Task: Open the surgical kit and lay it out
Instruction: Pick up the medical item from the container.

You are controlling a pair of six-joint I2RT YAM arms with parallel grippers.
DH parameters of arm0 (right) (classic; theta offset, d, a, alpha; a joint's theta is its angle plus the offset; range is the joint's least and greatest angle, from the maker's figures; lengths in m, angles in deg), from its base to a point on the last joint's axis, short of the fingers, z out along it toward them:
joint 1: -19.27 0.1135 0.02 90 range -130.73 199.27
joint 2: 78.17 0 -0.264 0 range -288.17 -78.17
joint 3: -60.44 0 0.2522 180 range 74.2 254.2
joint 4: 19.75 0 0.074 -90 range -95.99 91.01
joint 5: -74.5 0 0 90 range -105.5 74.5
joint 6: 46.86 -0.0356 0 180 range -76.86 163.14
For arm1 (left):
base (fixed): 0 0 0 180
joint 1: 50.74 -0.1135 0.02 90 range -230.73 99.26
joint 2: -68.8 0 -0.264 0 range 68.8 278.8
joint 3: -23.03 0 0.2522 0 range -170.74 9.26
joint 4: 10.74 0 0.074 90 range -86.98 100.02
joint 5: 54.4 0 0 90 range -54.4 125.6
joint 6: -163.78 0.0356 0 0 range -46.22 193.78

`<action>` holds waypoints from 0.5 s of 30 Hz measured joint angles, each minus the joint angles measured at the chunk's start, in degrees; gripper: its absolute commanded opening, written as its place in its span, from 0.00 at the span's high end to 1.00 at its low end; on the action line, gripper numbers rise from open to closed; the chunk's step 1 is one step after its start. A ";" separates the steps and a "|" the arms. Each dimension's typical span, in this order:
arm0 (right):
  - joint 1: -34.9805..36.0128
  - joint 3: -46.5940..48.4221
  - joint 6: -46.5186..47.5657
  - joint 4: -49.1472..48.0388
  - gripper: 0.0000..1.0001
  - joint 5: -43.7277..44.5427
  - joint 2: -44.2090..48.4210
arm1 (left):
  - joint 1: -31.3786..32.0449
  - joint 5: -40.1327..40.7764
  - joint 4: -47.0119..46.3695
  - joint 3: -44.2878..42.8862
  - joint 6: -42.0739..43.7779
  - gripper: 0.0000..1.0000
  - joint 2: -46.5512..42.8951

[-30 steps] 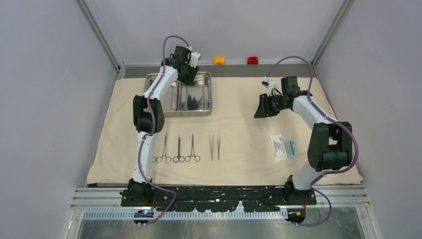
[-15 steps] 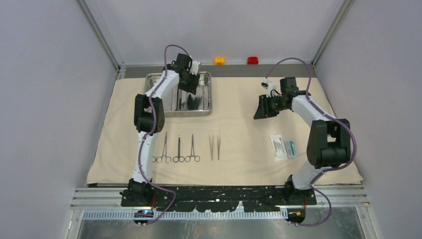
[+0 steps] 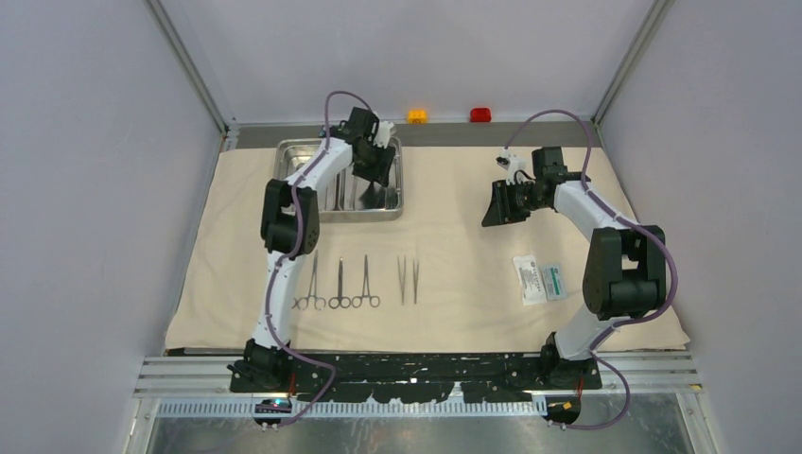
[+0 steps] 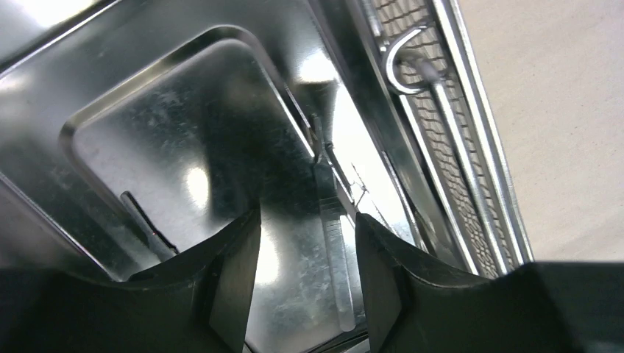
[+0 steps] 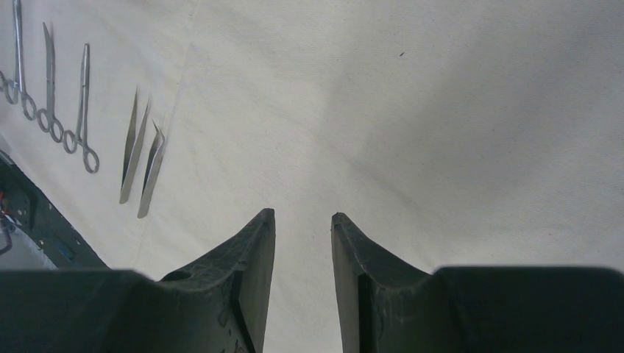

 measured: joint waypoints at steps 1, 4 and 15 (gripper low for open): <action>0.00 0.00 0.00 0.00 0.61 -0.02 -0.02 | 0.50 0.61 0.00 0.22 0.26 0.47 0.00; 0.00 0.04 0.00 0.00 0.61 -0.17 -0.26 | 1.88 2.64 -0.28 0.31 1.53 0.47 -0.04; 0.00 0.09 0.00 0.02 0.60 -0.52 -0.37 | 4.90 12.11 -2.86 1.68 6.14 0.61 -0.24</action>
